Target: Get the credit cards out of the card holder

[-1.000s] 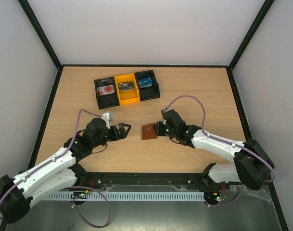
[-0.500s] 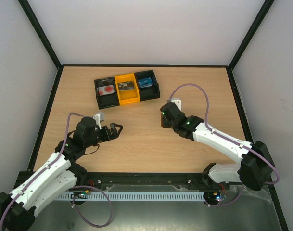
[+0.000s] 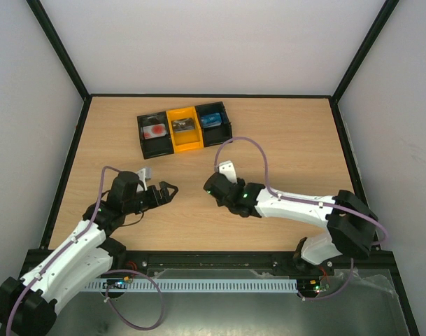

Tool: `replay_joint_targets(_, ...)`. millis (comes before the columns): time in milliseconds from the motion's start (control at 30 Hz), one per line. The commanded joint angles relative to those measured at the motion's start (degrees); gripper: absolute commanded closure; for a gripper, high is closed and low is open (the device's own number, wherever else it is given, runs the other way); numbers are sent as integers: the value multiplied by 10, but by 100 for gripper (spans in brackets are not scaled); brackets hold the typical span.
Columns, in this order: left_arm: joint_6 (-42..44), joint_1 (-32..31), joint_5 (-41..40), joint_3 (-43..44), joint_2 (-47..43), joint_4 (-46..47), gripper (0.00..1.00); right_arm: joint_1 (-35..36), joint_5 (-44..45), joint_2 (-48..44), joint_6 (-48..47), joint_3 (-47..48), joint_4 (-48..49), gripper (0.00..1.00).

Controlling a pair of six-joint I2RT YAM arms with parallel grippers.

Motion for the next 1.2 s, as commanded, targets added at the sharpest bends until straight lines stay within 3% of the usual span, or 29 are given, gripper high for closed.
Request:
replay_joint_targets(0,-15,4,14,-12,4,24,1,53,-53,32,37,-12,19,88)
replay_joint_targets(233,-22,4,27,-20,13,39,1,77,-157,3,73,-52,78,77)
replay_joint_targets(400,-30,4,42,-44,16,63,1,75,-141,-58,96,-91,90,68)
replay_joint_targets(667,-45,-1,60,-62,45,116,3,23,-145,-57,147,-130,86,66)
replay_joint_targets(867,-29,-29,32,-55,63,104,6,-60,-245,-79,204,-222,190,65)
replay_joint_targets(1167,-36,-53,23,-57,97,131,8,-67,-283,-51,341,-289,344,60)
